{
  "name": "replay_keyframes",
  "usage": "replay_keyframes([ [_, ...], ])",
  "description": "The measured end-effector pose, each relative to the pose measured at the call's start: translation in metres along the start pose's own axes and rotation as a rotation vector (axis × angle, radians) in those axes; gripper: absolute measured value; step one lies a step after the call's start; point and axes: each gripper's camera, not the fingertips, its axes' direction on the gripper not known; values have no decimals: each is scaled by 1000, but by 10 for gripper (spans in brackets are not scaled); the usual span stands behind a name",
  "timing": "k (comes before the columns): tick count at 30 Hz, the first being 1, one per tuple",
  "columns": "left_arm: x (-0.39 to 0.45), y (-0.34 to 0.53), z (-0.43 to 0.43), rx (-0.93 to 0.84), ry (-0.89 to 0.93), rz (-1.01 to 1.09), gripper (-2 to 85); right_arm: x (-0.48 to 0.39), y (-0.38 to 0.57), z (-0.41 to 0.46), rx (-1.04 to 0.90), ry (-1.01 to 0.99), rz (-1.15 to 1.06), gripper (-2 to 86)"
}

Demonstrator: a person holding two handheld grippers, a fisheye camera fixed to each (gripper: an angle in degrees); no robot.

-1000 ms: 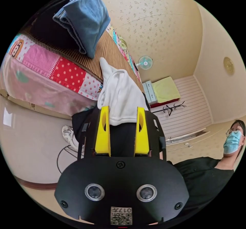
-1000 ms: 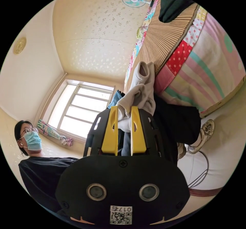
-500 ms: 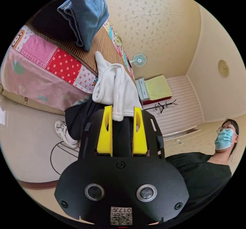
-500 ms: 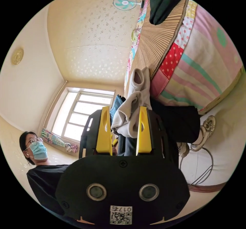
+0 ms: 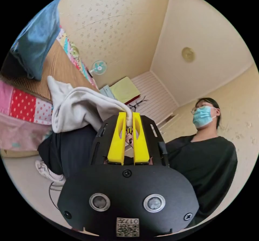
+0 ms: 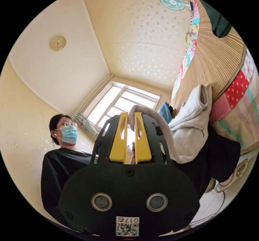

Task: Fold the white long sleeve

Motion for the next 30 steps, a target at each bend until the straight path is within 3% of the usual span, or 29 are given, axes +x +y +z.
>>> replay_keyframes([
  [2, 52, 2, -27, -8, 98, 198, 44, -44, 21, 5, -80, -190, -146, 24],
  [4, 88, 5, -47, -6, 131, 306, 44, -83, 41, 12, -178, -260, -278, 24],
  [8, 144, 21, -70, -18, 10, 366, 43, -167, 91, 14, -288, -110, -523, 23],
  [10, 159, 32, -76, 7, 38, 392, 43, -194, 109, 9, -291, -66, -595, 23],
  [20, 244, 63, -75, 12, 367, 683, 43, -286, 177, -8, -379, -359, -945, 22],
  [26, 281, 54, -72, 65, 526, 845, 43, -331, 203, 2, -468, -410, -1137, 23],
  [30, 274, 32, -61, 29, 437, 780, 44, -335, 201, 8, -515, -307, -1179, 23],
])
